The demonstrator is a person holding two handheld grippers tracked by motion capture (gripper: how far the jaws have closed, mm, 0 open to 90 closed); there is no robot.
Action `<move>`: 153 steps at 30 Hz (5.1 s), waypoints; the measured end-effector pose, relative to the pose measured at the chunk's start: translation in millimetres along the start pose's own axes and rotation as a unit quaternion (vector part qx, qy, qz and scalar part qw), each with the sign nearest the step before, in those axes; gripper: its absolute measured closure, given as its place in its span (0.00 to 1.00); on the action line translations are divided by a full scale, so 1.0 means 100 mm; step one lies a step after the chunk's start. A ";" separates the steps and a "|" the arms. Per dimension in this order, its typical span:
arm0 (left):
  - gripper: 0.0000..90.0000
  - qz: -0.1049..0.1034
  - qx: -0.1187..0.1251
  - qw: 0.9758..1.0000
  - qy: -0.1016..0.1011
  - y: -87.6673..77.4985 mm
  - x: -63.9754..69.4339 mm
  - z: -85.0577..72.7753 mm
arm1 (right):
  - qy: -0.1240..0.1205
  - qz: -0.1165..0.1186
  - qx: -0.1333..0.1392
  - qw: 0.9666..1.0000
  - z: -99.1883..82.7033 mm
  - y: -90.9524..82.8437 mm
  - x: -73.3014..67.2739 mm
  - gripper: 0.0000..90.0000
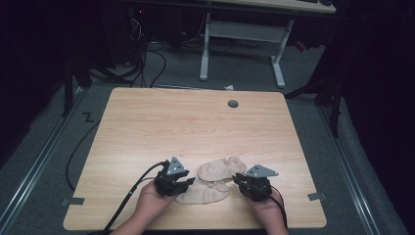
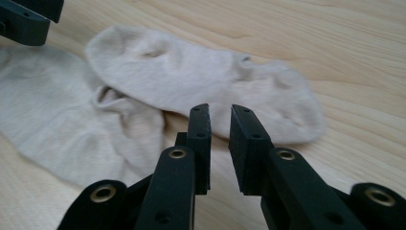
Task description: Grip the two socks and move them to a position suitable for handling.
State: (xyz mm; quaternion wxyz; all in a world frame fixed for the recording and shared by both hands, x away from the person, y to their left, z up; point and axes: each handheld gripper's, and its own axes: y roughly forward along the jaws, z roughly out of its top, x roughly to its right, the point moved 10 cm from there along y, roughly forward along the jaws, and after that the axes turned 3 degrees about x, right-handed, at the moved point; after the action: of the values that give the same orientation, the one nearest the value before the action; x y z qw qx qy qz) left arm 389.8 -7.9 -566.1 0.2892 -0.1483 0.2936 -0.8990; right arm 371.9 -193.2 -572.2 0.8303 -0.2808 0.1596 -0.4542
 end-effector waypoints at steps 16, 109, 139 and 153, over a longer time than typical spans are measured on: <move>0.69 0.015 -0.035 0.999 -0.033 0.41 -0.03 0.13 | 0.050 -0.035 0.008 0.998 0.03 0.03 0.31 0.73; 0.96 0.029 -0.041 0.999 0.019 -0.36 0.03 -0.52 | -0.049 0.035 -0.010 0.998 -0.05 0.04 -0.52 0.97; 0.59 0.039 -0.014 0.999 0.009 -0.38 -0.10 -0.42 | -0.007 0.035 0.002 0.999 -0.02 0.04 -0.39 0.69; 0.53 0.098 0.013 0.995 -0.023 -0.63 -0.67 -0.38 | 0.043 -0.038 0.034 0.998 -0.06 -0.01 0.17 0.54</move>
State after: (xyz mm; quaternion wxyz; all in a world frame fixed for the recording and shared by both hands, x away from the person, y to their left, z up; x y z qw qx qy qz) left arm 398.7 91.0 -564.3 0.3841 -0.1360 0.2879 -0.8666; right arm 377.5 -210.0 -576.1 0.8138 -0.2382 0.1685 -0.5025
